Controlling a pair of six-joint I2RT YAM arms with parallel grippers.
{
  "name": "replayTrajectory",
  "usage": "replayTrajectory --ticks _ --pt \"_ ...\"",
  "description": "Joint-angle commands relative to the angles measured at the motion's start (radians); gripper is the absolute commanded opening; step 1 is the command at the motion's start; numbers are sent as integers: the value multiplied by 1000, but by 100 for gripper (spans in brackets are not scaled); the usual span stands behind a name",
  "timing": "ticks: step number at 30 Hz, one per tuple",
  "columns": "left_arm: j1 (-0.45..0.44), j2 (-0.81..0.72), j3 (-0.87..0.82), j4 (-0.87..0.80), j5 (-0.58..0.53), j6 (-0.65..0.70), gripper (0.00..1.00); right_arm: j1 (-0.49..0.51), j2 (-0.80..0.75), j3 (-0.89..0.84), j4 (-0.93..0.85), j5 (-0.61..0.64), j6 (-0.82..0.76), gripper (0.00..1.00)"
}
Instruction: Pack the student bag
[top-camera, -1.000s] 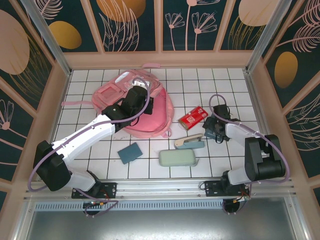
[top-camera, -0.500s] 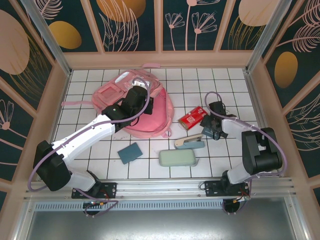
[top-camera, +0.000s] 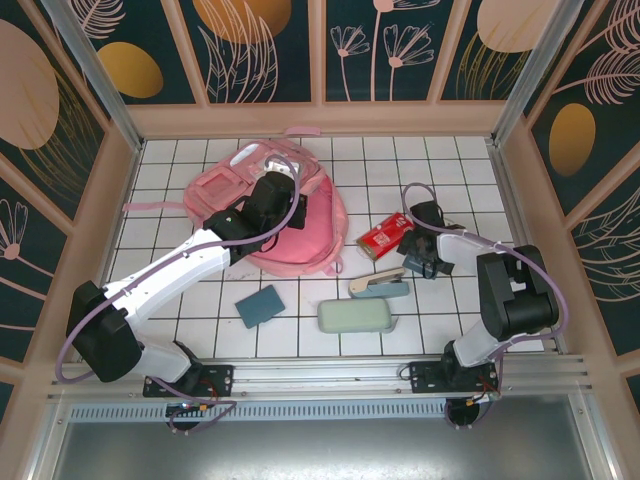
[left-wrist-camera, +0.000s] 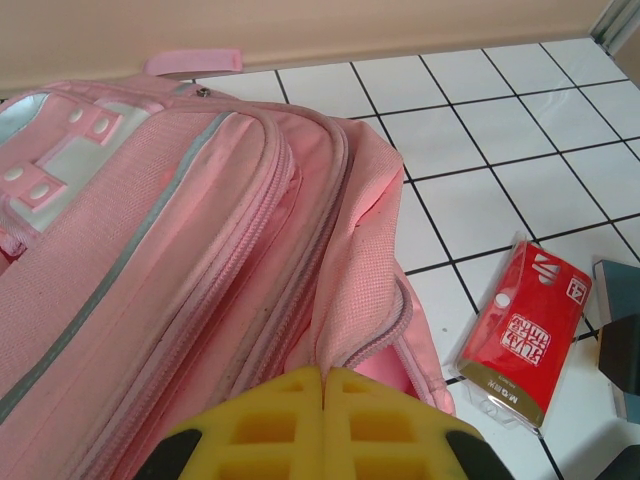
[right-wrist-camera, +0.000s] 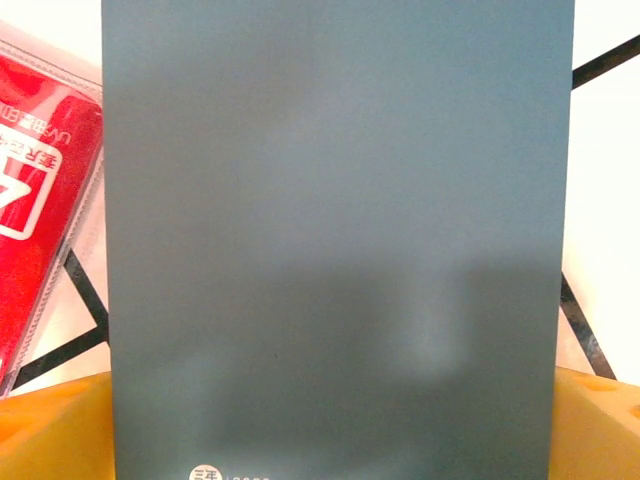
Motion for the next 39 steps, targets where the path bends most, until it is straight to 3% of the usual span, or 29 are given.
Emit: replayTrajectory --ticks 1,5,13,21,32,39 --pt "5 -43 1 55 6 8 0 -14 -9 -42 -28 -48 27 96" --pt "5 -40 1 55 4 8 0 -24 -53 -57 -30 -33 33 87" --pt "12 -41 2 55 -4 5 0 3 -229 -54 -67 43 11 85" --pt "42 -40 16 54 19 -20 0 176 -343 7 -99 127 -19 84" --pt "100 -51 101 39 28 -71 0 519 -236 186 -25 197 -71 84" --pt "104 -21 201 36 17 -80 0 637 -67 296 103 134 -119 84"
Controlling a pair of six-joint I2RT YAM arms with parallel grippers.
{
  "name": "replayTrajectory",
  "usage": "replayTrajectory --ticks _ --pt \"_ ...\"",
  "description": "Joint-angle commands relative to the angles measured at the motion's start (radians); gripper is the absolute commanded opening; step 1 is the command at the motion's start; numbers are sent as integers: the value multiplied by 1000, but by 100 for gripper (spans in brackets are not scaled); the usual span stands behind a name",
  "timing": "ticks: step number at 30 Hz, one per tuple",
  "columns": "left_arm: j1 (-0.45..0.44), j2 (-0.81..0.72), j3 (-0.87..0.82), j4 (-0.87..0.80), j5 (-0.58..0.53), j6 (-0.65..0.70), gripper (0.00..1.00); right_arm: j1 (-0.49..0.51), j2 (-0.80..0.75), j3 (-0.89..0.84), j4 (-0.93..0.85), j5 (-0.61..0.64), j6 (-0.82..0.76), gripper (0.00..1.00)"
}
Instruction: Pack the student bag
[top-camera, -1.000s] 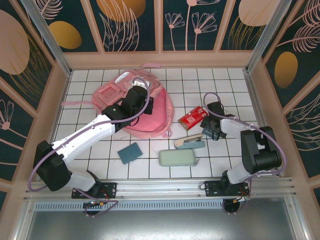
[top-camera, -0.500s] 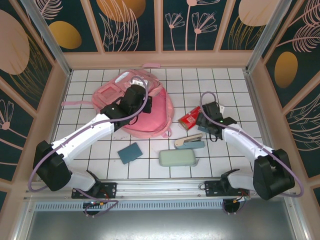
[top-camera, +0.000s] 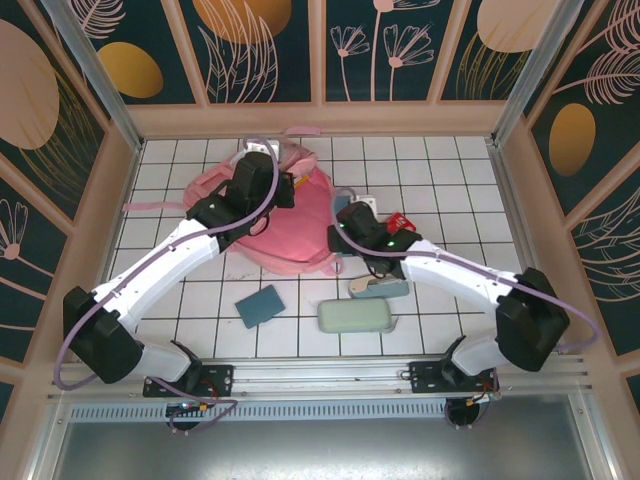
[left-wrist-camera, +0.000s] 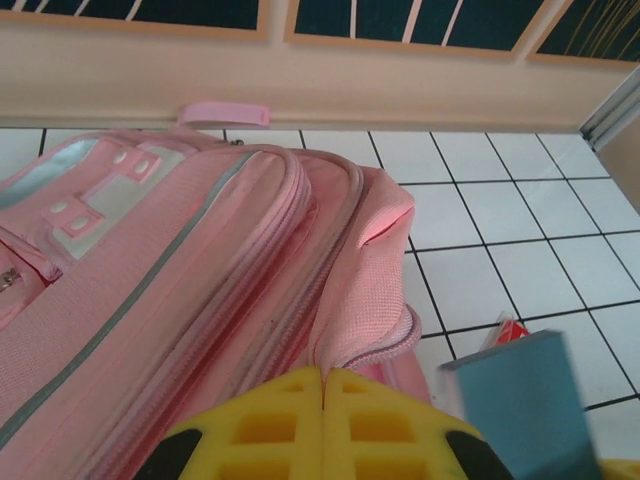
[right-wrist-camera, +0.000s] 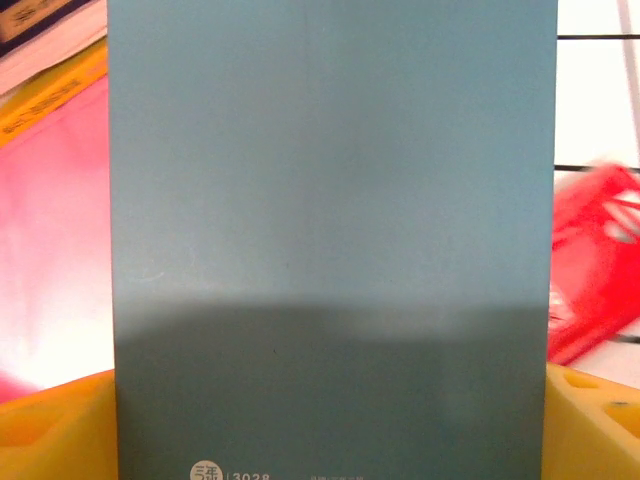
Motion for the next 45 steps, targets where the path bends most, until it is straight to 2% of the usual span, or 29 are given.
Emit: replayTrajectory --ticks 1,9,16,26,27,29,33,37,45 --pt "4 -5 108 63 -23 -25 0 32 72 76 108 -21 -45 84" --pt "3 20 157 71 42 -54 0 42 284 253 217 -151 -62 84" --pt "4 28 155 65 65 -69 0 37 455 429 268 -185 -94 84" --pt "4 28 147 59 87 -77 0 -17 624 584 387 -270 26 84" --pt "3 26 146 57 86 -77 0 -20 635 594 389 -275 33 85" --pt "4 21 144 56 77 -75 0 -23 656 617 386 -276 34 97" --pt "3 11 128 57 54 -71 0 -27 635 577 387 -276 38 99" --pt "4 11 112 57 38 -70 0 -31 553 441 439 -276 54 99" --pt "4 7 92 69 18 -68 0 -68 417 176 550 -386 104 96"
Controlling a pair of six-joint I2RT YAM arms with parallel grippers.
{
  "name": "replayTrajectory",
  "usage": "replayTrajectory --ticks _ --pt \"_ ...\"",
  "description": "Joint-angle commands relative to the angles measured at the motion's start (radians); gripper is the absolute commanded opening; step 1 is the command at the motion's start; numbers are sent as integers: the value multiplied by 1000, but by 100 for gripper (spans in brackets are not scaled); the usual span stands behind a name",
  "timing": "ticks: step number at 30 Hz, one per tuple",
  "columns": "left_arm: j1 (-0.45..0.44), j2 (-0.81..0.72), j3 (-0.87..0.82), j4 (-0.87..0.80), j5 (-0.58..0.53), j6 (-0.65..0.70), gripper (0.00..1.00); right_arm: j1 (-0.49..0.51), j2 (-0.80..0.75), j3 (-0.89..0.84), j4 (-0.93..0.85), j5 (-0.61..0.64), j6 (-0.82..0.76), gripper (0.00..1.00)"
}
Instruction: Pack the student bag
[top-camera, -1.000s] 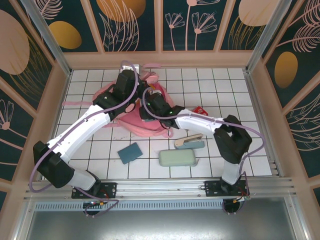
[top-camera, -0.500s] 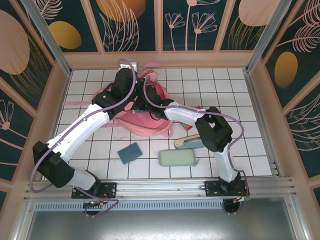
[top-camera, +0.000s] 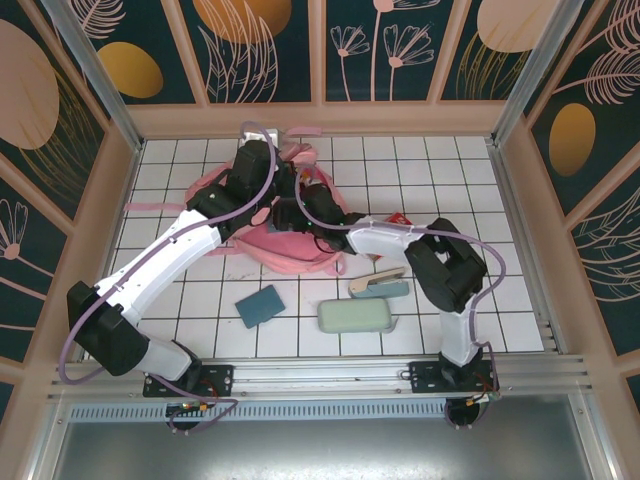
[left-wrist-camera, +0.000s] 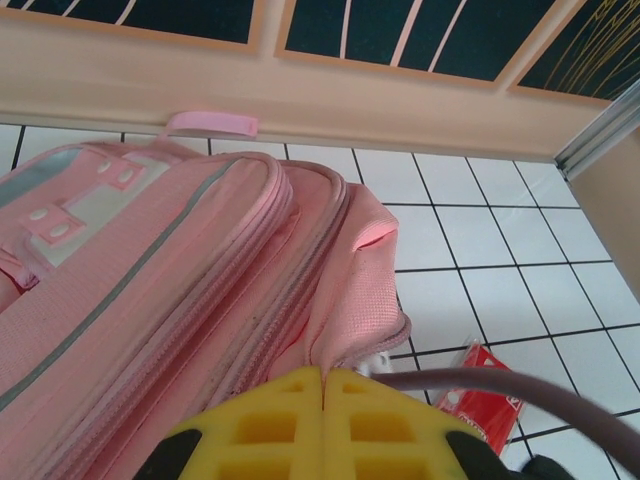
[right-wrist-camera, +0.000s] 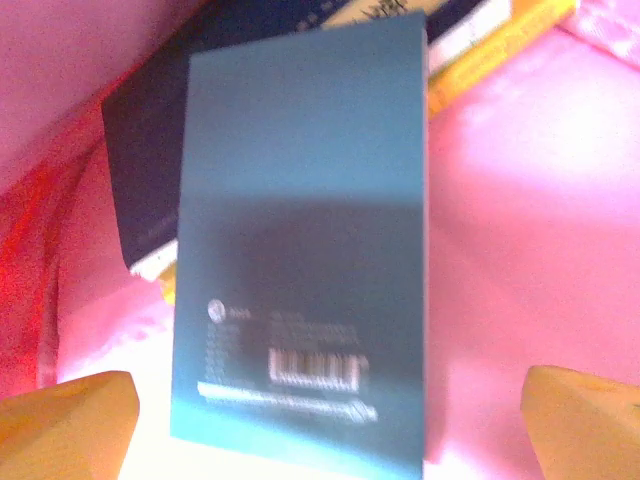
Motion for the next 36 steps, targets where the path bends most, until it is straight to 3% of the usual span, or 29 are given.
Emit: replayTrajectory --ticks 1,6,10,23,27,36 --pt "-7 -38 5 102 -11 -1 0 -33 -59 -76 106 -95 46 94" --pt "-7 -36 -3 105 -4 -2 0 -109 -40 -158 234 -274 134 78" --pt "-7 -32 -2 105 14 4 0 -144 10 -130 265 -388 156 74" --pt "-7 -24 -3 106 22 10 0 -156 206 67 155 -468 168 65" --pt "-8 -23 -1 107 24 10 0 -157 227 55 203 -526 200 64" --pt "-7 -19 -7 113 27 10 0 -152 197 23 321 -674 217 50"
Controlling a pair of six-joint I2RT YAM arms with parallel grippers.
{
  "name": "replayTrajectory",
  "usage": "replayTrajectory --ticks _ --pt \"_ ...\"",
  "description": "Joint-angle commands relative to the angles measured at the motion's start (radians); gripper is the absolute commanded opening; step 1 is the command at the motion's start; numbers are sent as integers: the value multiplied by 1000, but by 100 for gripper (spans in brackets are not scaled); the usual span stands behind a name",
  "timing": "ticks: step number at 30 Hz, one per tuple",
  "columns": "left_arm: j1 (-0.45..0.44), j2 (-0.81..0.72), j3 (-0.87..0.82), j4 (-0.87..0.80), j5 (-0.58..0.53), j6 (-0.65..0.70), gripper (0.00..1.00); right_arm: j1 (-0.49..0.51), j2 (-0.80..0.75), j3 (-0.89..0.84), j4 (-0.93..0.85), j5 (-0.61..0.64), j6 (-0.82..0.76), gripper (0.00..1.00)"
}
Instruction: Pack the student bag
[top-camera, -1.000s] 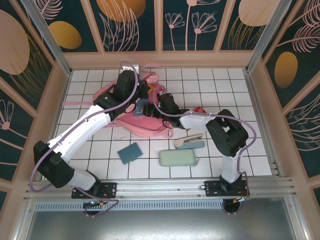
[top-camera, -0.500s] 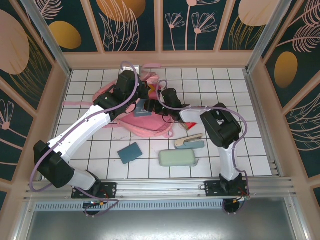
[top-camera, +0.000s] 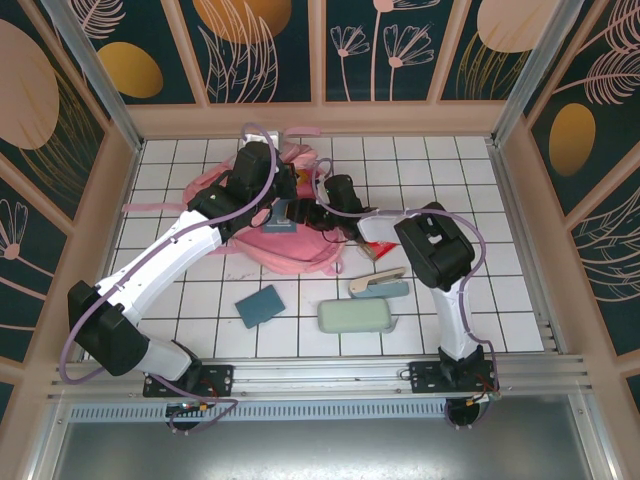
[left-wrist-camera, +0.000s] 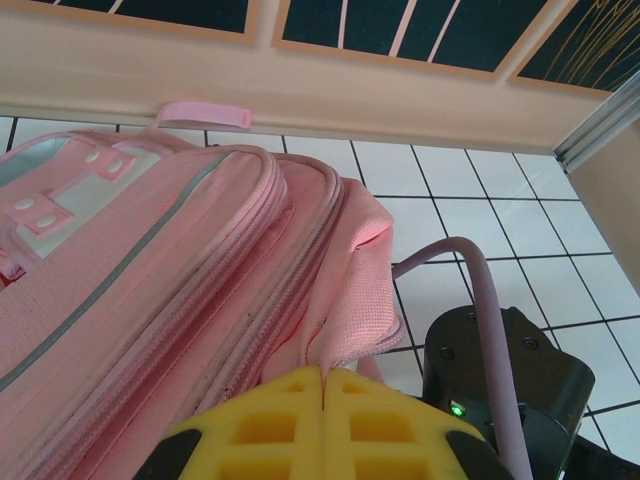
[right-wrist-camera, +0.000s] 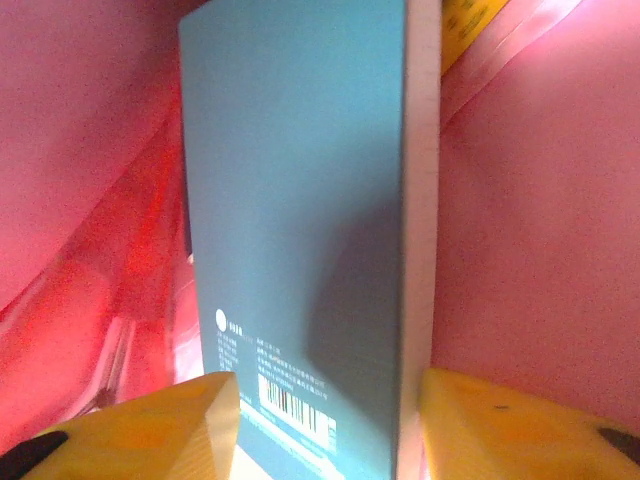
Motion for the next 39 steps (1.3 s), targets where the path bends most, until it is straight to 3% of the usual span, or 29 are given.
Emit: replayTrajectory --ticks 1,6,9,18,22,28,31,34,39 --pt "-7 -19 6 107 12 8 0 19 -2 -9 48 -79 4 48" --pt "-8 -22 3 112 21 6 0 30 8 14 -7 -30 -4 45" --pt "-8 -21 -1 115 28 2 0 47 36 48 -69 31 -13 62" --pt "-8 -24 -7 118 41 -4 0 71 103 103 -91 96 36 62" --pt "-7 -21 -6 118 52 -7 0 72 104 82 -18 86 82 49" --pt "-8 -29 -10 117 43 -3 0 67 35 -13 108 82 122 19" --pt "-9 -27 -10 116 46 -1 0 62 5 -49 157 73 147 16" --pt "-8 -29 -10 115 44 0 0 56 -20 -89 227 52 186 2" --pt "-8 -39 -15 115 44 -1 0 48 -66 -156 370 33 252 0"
